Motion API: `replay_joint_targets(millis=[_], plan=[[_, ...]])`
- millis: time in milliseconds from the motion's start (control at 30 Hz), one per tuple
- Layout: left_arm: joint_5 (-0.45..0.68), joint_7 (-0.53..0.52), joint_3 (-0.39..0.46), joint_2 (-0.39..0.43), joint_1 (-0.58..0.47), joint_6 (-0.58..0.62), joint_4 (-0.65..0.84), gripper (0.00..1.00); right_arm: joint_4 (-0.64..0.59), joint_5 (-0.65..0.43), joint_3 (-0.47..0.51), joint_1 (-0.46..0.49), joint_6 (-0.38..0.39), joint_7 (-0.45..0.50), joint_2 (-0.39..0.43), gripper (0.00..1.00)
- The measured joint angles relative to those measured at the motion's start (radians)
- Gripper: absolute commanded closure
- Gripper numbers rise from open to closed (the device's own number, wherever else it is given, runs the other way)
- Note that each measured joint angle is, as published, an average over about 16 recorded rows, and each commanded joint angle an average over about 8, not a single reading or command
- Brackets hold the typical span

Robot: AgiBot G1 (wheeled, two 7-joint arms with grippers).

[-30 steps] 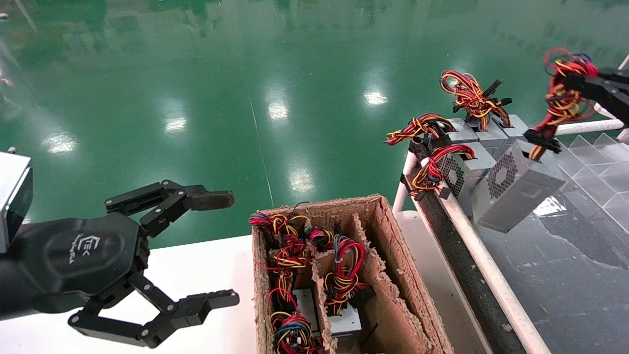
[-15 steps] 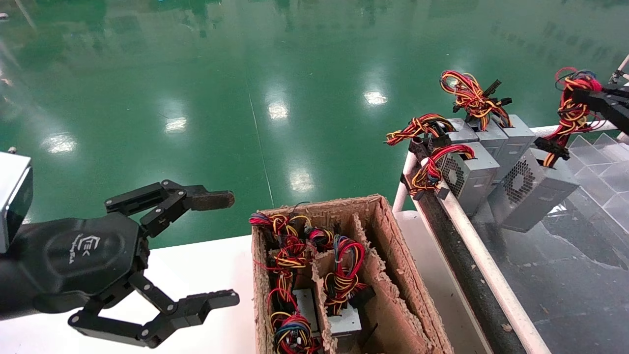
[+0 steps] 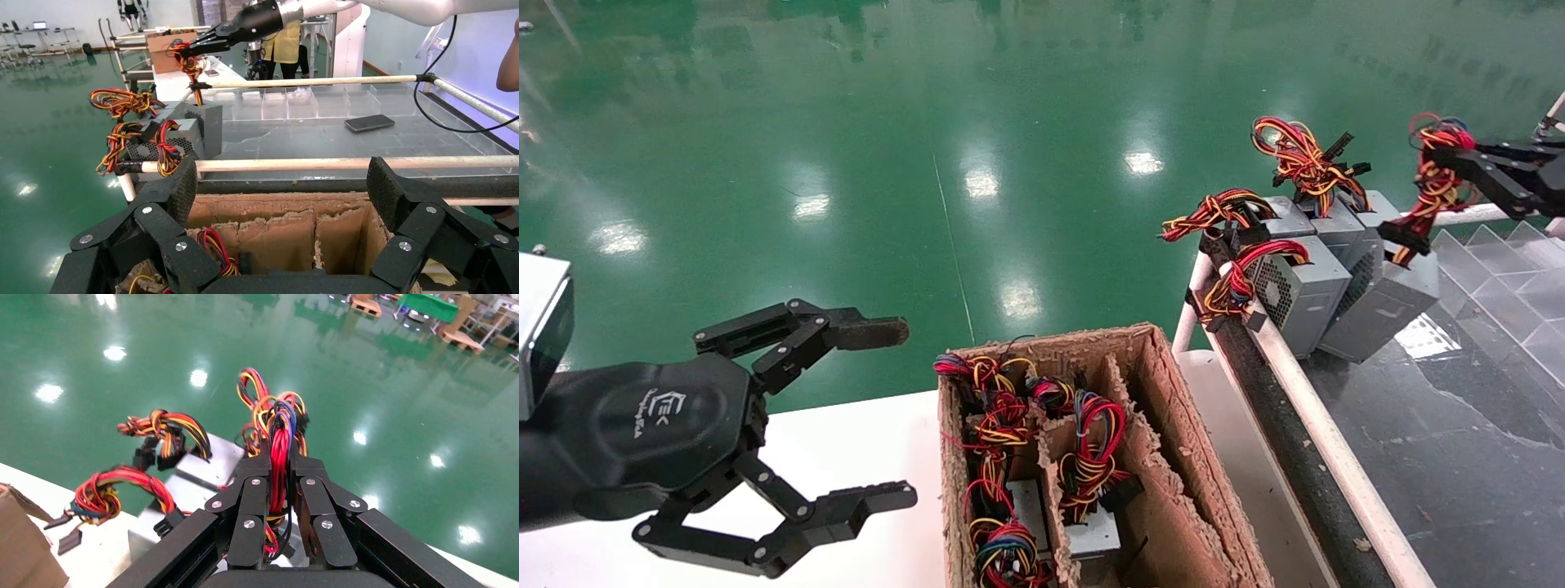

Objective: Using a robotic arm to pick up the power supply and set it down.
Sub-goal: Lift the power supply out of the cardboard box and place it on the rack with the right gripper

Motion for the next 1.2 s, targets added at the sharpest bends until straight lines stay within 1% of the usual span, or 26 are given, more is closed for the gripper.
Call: replay_joint_targets(millis=[233, 267, 500, 533, 867, 1200], plan=[[0.000, 0.000, 0.000, 0.000, 0.000, 0.000, 0.000, 0.00, -0.045, -0.030, -0.021, 0.046, 0.014, -0.015, -0.057, 1.00], [0.000, 0.000, 0.000, 0.000, 0.000, 0.000, 0.000, 0.00, -0.050, -0.034, -0.023, 0.051, 0.016, -0.017, -0.064, 0.95], [0.000, 0.000, 0.000, 0.000, 0.000, 0.000, 0.000, 0.00, -0.078, -0.055, -0.038, 0.075, 0.030, -0.029, -0.105, 0.07], [0.000, 0.000, 0.000, 0.000, 0.000, 0.000, 0.000, 0.00, -0.081, -0.057, -0.040, 0.077, 0.030, -0.031, -0.108, 0.00], [0.000, 0.000, 0.000, 0.000, 0.000, 0.000, 0.000, 0.00, -0.087, -0.069, -0.048, 0.080, 0.039, -0.041, -0.123, 0.00], [0.000, 0.000, 0.000, 0.000, 0.000, 0.000, 0.000, 0.00, -0.078, -0.059, -0.040, 0.072, 0.054, -0.019, -0.125, 0.00]])
